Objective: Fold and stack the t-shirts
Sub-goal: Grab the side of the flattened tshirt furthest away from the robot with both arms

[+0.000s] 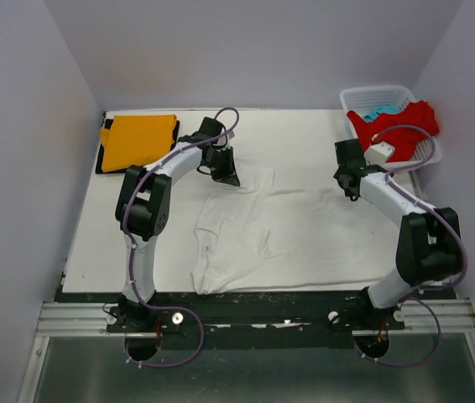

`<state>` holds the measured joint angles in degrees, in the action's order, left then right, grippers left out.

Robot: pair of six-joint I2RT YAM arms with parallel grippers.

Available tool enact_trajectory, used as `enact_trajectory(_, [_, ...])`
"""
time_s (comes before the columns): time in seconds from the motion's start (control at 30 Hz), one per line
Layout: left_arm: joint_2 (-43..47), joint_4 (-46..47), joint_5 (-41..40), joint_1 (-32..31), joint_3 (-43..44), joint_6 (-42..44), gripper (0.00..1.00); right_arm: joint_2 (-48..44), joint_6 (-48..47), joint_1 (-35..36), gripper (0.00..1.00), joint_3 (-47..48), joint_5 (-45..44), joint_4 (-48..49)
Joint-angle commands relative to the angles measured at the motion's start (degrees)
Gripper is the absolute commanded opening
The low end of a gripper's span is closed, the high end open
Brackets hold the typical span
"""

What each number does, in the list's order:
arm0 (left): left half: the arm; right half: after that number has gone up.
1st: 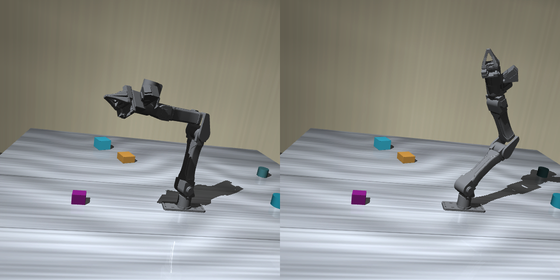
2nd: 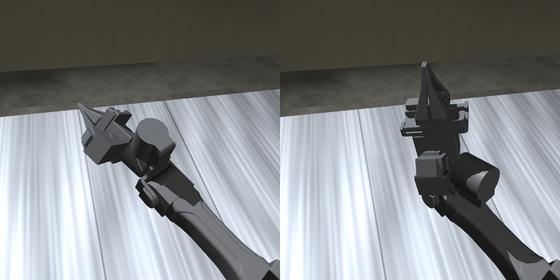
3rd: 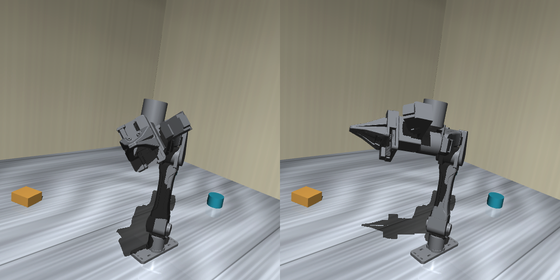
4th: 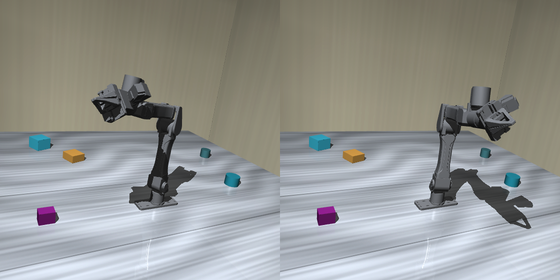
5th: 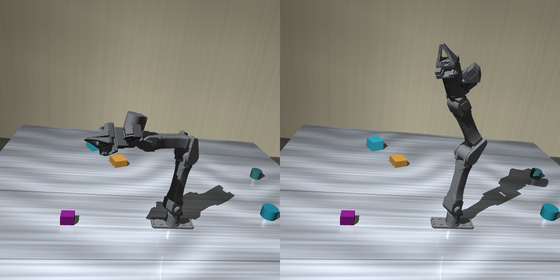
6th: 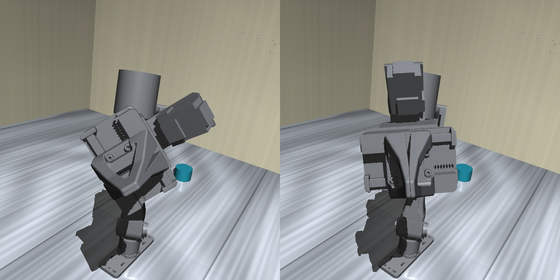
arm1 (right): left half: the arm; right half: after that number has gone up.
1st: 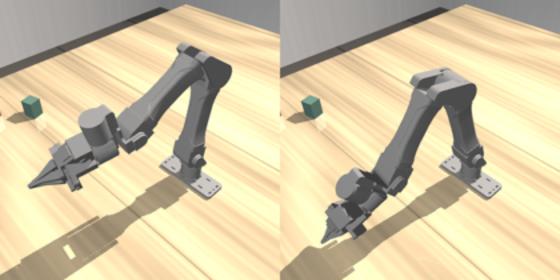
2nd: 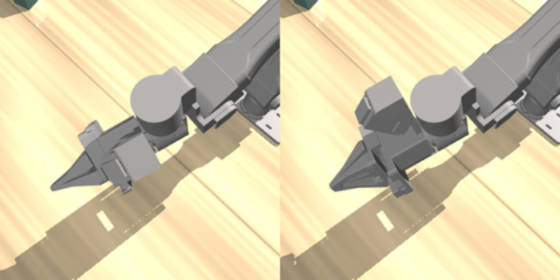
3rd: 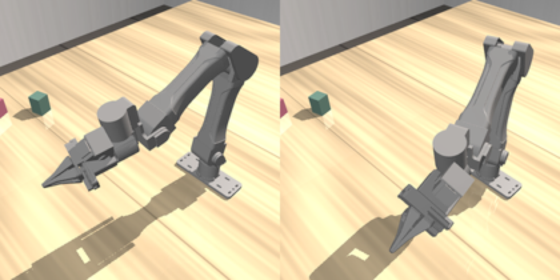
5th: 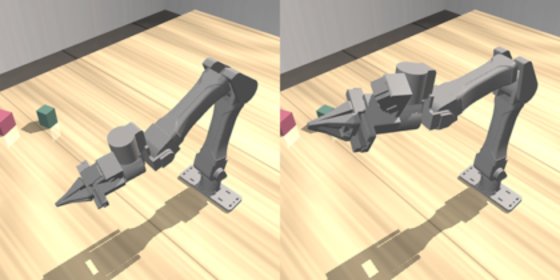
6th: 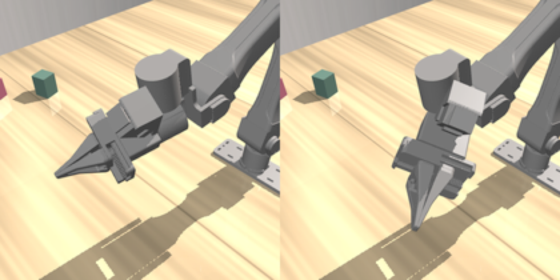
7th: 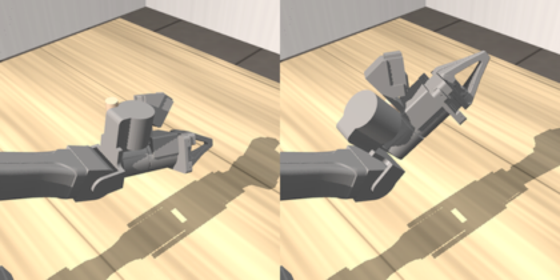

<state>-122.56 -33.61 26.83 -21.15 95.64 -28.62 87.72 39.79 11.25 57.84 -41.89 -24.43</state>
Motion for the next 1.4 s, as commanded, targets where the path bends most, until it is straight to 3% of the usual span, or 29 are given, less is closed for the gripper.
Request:
enact_trajectory(0.0, [5.91,3.99,-1.28,-0.19,-4.21,2.87,0.00,10.86,2.55,-2.35,0.99,7.89,-6.97,-4.18])
enact_trajectory(0.27, [7.28,5.50,-2.83,3.18,-8.81,2.17,0.00,24.71,2.33,-2.37,0.93,18.87,-11.26,-7.22])
enact_trajectory(0.8, [8.33,6.77,-2.19,4.70,-9.35,2.65,0.00,33.01,7.20,-3.11,0.88,20.48,-19.55,-8.14])
enact_trajectory(0.93, [8.44,6.71,-2.26,5.41,-9.33,2.50,0.00,32.97,6.79,-3.42,0.75,20.12,-21.30,-8.36])
enact_trajectory(1.07, [8.76,7.16,-2.17,5.68,-9.85,2.52,0.00,32.74,6.72,-3.58,0.48,19.70,-21.53,-7.74])
enact_trajectory(1.27, [9.01,8.21,-0.56,5.68,-9.94,2.88,0.00,33.36,4.08,-3.51,0.20,19.98,-19.32,-4.46])
enact_trajectory(1.37, [9.18,8.12,-0.64,5.68,-9.92,3.21,0.00,33.40,4.65,-3.55,0.19,19.65,-18.20,-5.29])
